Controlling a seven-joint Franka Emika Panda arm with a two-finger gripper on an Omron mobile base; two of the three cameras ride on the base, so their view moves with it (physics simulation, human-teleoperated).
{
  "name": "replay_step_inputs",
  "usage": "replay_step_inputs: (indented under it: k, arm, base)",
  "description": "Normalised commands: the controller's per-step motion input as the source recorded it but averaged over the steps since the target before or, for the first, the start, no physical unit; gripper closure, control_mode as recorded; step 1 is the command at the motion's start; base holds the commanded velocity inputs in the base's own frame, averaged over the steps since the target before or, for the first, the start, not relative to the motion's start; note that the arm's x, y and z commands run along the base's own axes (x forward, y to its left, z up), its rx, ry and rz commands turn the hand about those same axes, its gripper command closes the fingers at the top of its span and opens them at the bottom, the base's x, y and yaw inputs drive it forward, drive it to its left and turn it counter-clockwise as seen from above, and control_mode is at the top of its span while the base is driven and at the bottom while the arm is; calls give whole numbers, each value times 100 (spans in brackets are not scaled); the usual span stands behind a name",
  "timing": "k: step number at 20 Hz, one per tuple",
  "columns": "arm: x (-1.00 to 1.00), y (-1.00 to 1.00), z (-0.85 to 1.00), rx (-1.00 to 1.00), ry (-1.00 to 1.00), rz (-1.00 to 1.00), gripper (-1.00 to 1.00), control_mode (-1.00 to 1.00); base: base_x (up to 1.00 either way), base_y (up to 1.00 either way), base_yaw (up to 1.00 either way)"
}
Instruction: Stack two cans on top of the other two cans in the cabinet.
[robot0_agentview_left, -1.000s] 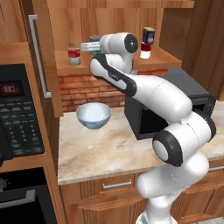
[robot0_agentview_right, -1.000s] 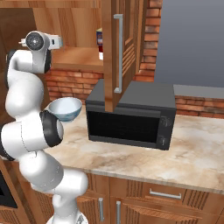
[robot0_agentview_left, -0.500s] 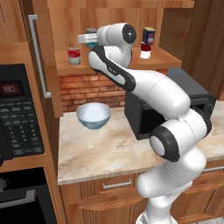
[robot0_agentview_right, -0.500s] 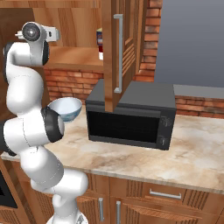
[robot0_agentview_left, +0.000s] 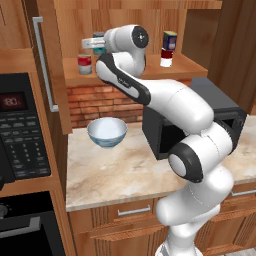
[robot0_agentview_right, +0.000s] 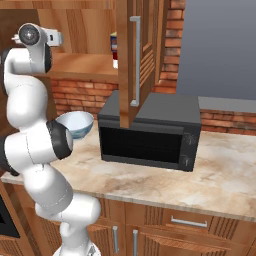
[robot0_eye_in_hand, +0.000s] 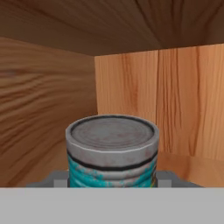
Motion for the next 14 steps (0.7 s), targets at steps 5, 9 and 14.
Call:
replay_step_inputs:
  k: [5, 9, 14]
  arm:
    - [0, 21, 2, 0, 0, 0, 100, -100]
    - [0, 22, 1, 0, 0, 0, 100, -100]
    - [0, 20, 0, 0, 1, 0, 100, -100]
  base:
    - [0, 0, 0]
    - [0, 0, 0]
    - [0, 0, 0]
